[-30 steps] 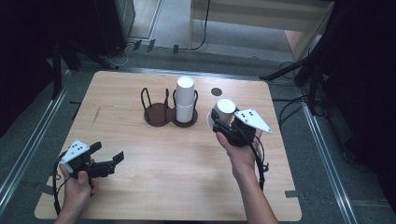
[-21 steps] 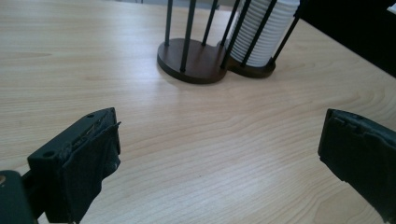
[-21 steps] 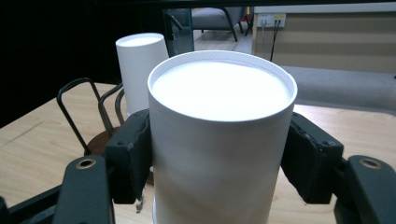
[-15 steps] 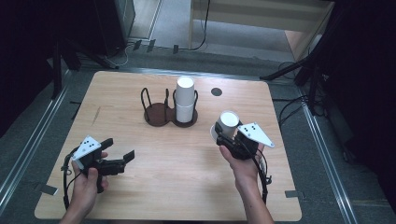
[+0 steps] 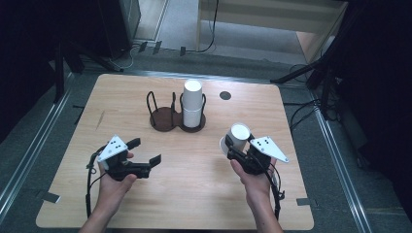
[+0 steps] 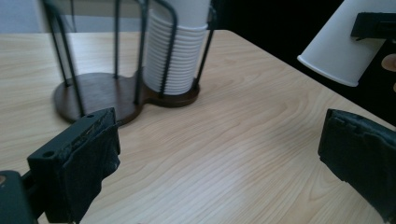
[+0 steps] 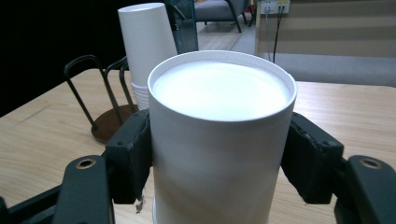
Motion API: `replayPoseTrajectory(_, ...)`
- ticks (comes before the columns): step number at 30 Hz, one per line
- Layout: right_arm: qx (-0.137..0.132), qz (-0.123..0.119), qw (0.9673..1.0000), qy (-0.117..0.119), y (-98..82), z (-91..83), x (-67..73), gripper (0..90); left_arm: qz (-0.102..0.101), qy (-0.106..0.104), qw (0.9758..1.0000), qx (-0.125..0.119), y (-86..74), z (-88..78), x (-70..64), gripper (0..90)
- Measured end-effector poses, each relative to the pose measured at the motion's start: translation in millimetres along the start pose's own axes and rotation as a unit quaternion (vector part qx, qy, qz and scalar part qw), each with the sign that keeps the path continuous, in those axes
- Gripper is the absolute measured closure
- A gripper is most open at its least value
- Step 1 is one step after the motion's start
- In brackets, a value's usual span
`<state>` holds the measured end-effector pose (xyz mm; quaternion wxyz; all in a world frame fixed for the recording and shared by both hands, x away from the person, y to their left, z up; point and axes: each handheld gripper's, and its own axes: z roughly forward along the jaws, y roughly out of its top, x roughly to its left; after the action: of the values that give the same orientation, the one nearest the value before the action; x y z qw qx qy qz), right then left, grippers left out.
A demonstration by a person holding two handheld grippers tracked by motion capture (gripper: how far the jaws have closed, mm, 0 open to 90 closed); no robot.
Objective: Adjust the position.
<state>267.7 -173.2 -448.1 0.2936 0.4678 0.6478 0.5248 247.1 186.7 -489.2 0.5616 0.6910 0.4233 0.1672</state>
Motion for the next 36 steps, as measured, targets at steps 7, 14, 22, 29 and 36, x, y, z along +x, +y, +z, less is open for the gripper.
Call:
replayPoseTrajectory(7, -0.003, -0.006, 0.9999, 0.016, 2.3, -5.4, 10.3, 31.5, 0.05, -0.027, 0.9983, 0.012, 2.0, 31.6, -29.8, 0.0)
replayPoseTrajectory(14, -0.002, -0.012, 0.9992, 0.039, 3.9, -8.2, 23.8, 31.5, 0.099, -0.072, 0.9922, 0.027, -10.7, 50.6, -50.7, 0.0)
replayPoseTrajectory(22, 0.005, -0.02, 0.9972, 0.072, 1.8, -10.4, 45.8, 31.5, 0.109, -0.096, 0.9891, 0.023, -15.6, 62.4, -63.1, 1.7)
replayPoseTrajectory(29, 0.016, -0.019, 0.9957, 0.089, -4.8, -12.4, 59.4, 31.5, 0.129, -0.11, 0.9851, 0.028, -18.9, 73.0, -74.3, 3.8)
replayPoseTrajectory(36, 0.022, -0.021, 0.9948, 0.097, -8.1, -14.6, 66.0, 31.4, 0.158, -0.111, 0.981, 0.016, -19.0, 74.2, -86.4, 7.5)
